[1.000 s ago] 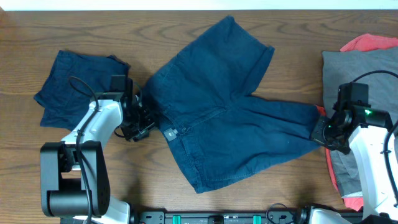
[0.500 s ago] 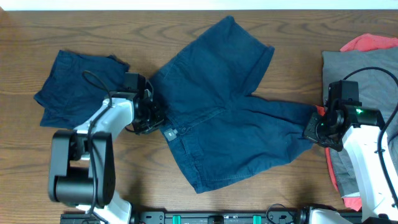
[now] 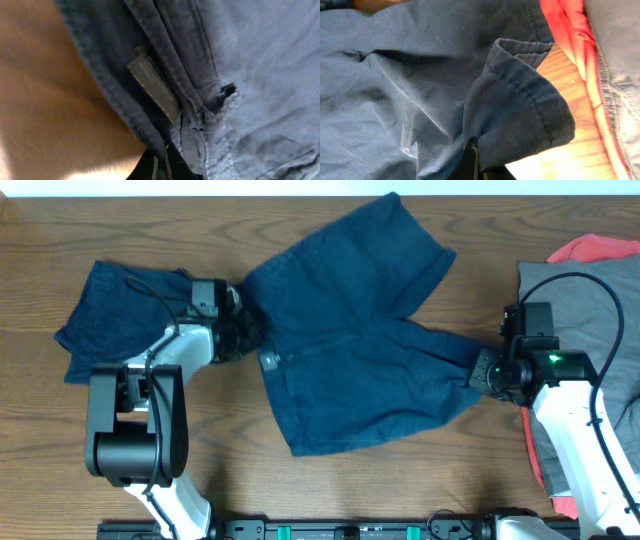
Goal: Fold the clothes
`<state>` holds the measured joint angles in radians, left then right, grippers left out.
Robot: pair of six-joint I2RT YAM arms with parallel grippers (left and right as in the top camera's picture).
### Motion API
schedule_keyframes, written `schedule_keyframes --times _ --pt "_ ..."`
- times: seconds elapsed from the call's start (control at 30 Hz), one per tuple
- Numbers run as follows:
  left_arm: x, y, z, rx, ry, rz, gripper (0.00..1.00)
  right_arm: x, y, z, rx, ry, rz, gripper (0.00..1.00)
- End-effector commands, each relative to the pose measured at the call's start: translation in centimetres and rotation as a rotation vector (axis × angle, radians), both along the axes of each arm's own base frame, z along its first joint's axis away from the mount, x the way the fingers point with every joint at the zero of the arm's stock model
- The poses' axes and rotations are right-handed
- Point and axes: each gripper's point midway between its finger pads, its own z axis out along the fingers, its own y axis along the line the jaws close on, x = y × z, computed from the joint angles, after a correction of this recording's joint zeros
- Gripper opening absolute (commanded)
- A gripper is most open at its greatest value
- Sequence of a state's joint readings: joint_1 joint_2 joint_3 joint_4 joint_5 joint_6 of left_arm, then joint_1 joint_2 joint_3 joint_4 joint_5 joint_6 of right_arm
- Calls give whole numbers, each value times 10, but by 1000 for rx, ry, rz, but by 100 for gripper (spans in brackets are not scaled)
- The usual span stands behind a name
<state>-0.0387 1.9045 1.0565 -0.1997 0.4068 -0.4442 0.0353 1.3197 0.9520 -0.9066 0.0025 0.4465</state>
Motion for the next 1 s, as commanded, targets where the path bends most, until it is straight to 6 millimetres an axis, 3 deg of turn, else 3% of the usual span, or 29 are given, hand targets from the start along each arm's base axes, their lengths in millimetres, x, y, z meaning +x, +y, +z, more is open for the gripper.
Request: schedule_keyframes --times 0.0,0.13,0.17,0.27,0.3,0.43,0.57,0.73,0.97 --pt "39 12 32 32 -109 25 6 0 6 -6 19 12 -34 1" --pt "48 14 53 31 -100 30 7 0 5 -12 16 34 -46 1" --pt "43 14 53 32 -71 29 17 0 3 -13 7 36 -48 2" --pt "10 13 45 29 86 23 89 -1 -4 -14 -33 43 -57 3" --pt "-8 12 41 21 163 18 98 -2 -5 -14 -42 45 -57 4" --pt "-79 4 36 -25 468 6 98 -4 -7 -14 -53 56 -60 5" --pt "-133 -15 51 -150 710 -1 98 -4 -9 -14 -62 55 -54 8" --pt "-158 -21 54 -162 815 36 98 -4 -9 -14 -65 55 -55 10" --pt "-179 -39 45 -37 732 32 98 -4 -10 -15 -66 57 -57 11"
